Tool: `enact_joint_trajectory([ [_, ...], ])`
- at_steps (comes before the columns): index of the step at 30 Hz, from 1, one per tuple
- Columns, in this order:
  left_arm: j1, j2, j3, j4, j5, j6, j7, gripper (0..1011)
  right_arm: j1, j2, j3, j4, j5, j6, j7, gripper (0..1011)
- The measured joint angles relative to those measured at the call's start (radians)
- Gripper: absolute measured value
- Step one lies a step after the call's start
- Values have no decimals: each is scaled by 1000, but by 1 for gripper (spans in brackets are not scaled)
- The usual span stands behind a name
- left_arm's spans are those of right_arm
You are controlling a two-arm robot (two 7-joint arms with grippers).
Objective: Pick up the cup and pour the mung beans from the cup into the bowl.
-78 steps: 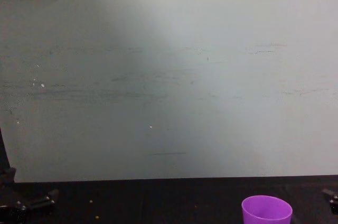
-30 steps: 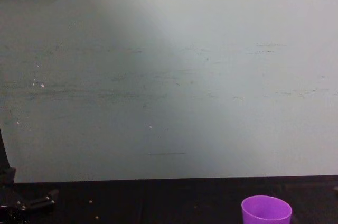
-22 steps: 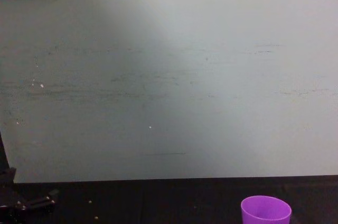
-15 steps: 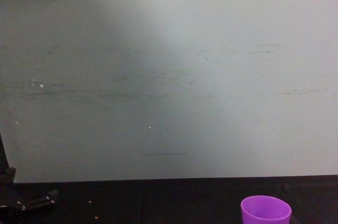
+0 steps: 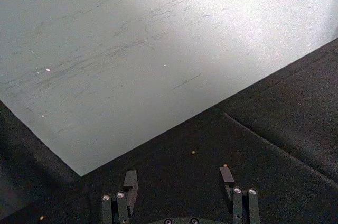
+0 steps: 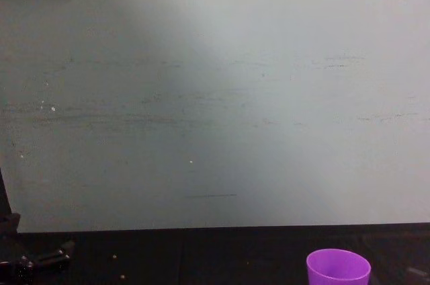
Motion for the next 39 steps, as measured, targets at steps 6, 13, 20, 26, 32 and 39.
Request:
enact_joint_trajectory([
  [6,0,0,0,0,0,0,0,1011,55,-53,-20,48,-53,18,-8,1004],
  [13,0,0,0,0,0,0,0,1011,105,-103,-25,104,-82,27,-12,1004],
  [20,0,0,0,0,0,0,0,1011,136,-139,-28,139,-97,37,4,1004],
  [26,0,0,0,0,0,0,0,1011,146,-162,-26,152,-109,42,15,1004],
  [32,0,0,0,0,0,0,0,1011,154,-181,-21,161,-128,45,17,1004],
  [39,0,0,0,0,0,0,0,1011,169,-203,-12,177,-152,49,14,1004],
])
